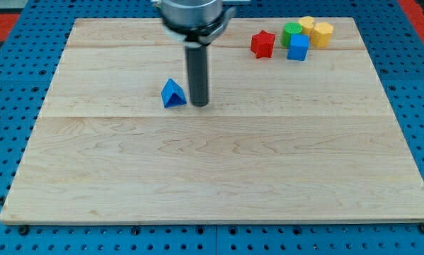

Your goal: Move the blue triangle towards the blue cube

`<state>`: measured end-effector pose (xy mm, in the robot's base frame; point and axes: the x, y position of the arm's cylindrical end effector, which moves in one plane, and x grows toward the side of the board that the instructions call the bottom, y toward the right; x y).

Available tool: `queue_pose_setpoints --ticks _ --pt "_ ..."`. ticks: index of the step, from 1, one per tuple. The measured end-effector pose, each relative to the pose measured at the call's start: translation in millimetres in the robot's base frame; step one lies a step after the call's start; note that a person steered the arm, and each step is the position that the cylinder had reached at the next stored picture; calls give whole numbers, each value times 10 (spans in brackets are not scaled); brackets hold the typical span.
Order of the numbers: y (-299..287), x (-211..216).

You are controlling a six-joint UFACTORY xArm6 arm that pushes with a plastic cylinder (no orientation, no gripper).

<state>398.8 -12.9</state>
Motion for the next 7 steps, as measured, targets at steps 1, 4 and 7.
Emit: queue_pose_setpoints --ticks 1,4,7 --pt "-39 301" --pt "-286 -283" --pt "981 -657"
